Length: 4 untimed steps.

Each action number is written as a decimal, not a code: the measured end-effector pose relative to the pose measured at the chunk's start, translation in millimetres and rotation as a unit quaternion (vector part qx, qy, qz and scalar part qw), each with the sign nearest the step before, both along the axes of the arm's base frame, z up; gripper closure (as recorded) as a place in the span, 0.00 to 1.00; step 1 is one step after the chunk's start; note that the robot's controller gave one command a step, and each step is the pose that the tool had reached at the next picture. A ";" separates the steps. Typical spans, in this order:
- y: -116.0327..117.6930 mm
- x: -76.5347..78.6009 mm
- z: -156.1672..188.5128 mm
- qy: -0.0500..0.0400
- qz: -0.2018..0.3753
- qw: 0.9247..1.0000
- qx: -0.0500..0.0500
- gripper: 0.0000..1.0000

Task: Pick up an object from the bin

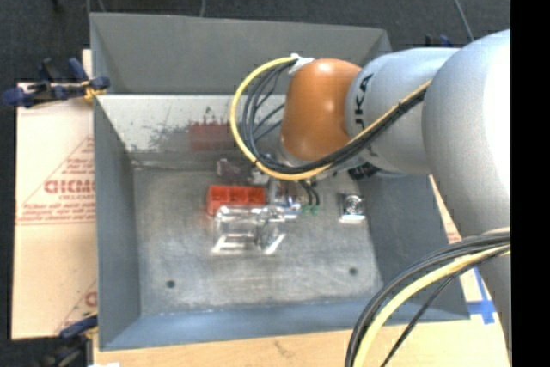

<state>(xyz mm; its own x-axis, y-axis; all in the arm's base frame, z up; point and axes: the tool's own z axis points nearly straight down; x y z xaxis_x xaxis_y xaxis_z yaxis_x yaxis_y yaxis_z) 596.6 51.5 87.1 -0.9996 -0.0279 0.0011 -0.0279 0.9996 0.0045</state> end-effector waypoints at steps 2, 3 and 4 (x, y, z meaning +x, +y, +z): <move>-0.7 3.2 58.2 -0.007 0.001 1.000 -0.001 1.00; -1.3 5.1 79.9 -0.004 0.001 1.000 -0.002 1.00; -2.0 6.7 90.0 -0.004 0.001 1.000 -0.002 1.00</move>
Offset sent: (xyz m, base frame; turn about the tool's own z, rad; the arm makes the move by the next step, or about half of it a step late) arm 0.0000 0.0000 0.0000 0.0000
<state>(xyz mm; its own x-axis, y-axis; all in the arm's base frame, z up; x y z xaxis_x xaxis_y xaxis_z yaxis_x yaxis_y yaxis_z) 603.3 49.6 177.1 -0.9996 -0.0291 -0.0069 -0.0291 0.9996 0.0001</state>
